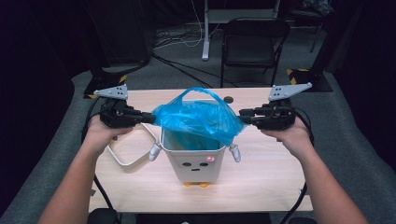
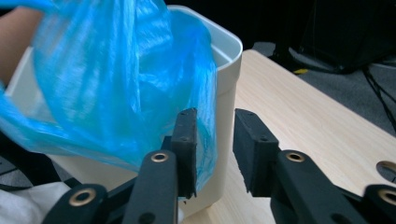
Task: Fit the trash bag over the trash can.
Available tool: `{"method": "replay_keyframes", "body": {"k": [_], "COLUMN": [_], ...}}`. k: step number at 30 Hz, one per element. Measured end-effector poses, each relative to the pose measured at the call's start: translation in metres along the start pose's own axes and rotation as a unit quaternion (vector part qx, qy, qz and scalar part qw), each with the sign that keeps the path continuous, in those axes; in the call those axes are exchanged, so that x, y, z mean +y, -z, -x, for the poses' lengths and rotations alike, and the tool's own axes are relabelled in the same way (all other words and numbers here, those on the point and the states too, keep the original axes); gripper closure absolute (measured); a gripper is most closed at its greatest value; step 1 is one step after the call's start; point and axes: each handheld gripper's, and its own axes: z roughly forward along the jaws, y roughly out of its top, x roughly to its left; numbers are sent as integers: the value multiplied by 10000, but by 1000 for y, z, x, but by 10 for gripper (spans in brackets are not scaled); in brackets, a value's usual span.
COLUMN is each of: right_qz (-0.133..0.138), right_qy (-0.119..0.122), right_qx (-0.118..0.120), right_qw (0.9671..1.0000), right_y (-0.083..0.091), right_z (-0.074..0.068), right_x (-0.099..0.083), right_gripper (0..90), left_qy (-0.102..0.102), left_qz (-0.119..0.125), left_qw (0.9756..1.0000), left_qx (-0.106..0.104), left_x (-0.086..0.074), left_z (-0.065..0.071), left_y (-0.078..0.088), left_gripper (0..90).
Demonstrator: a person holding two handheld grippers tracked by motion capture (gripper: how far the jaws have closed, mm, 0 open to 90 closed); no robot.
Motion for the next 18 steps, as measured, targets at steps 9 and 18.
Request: {"method": "replay_keyframes", "body": {"k": [9,18], "right_qz": [98,244], "right_qy": [309,435], "right_qx": [45,444], "right_qw": [9995,9978], "right_y": [20,15], "right_z": [-21,-36], "right_x": [14,28], "right_gripper": [614,490], "left_qy": [3,2], "left_qz": [-4,66], "left_qw": [10000,10000], "left_qx": [33,72], "left_x": [0,2], "left_z": [1,3], "left_y": [2,7], "left_gripper": [854,797]}}
